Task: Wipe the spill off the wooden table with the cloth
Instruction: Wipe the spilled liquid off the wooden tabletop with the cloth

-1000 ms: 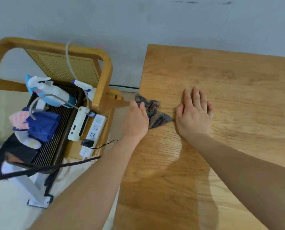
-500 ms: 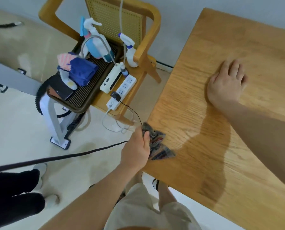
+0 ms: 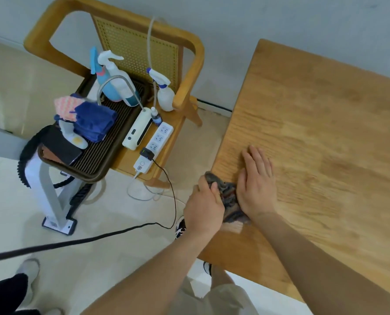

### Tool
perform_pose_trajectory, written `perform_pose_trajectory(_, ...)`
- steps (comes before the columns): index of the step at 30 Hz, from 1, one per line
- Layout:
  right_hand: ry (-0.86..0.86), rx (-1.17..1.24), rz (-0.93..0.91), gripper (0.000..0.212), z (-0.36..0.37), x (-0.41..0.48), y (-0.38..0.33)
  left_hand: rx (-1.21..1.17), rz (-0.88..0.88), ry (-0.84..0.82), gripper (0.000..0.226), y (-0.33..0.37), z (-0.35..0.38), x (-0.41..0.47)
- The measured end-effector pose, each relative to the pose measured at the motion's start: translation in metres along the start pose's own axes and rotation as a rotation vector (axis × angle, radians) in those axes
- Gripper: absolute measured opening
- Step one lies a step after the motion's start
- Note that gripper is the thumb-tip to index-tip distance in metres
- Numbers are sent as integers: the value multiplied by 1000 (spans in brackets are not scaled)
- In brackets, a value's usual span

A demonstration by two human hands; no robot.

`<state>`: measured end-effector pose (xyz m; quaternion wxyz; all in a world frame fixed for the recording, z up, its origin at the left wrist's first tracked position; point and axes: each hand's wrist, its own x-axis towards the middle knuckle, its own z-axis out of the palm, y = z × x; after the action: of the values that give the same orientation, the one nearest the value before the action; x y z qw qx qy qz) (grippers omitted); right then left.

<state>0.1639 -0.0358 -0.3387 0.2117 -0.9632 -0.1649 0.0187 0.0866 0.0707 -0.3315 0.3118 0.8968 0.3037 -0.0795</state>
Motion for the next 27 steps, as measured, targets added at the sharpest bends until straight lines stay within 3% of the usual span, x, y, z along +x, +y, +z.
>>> perform_pose_trajectory(13,48,-67,73,50,3,10,0,-3,100,-24,49,97,4,143)
perform_pose_trajectory(19,52,-109,37,49,5,12,0,119,107,-10,55,141,8,197)
perform_pose_trajectory(24,85,-6,23,47,5,10,3,334,249,-38,58,155,12,191)
perform_pose_trajectory(27,161,217,21,39,5,4,10,466,430,-114,56,158,11,162)
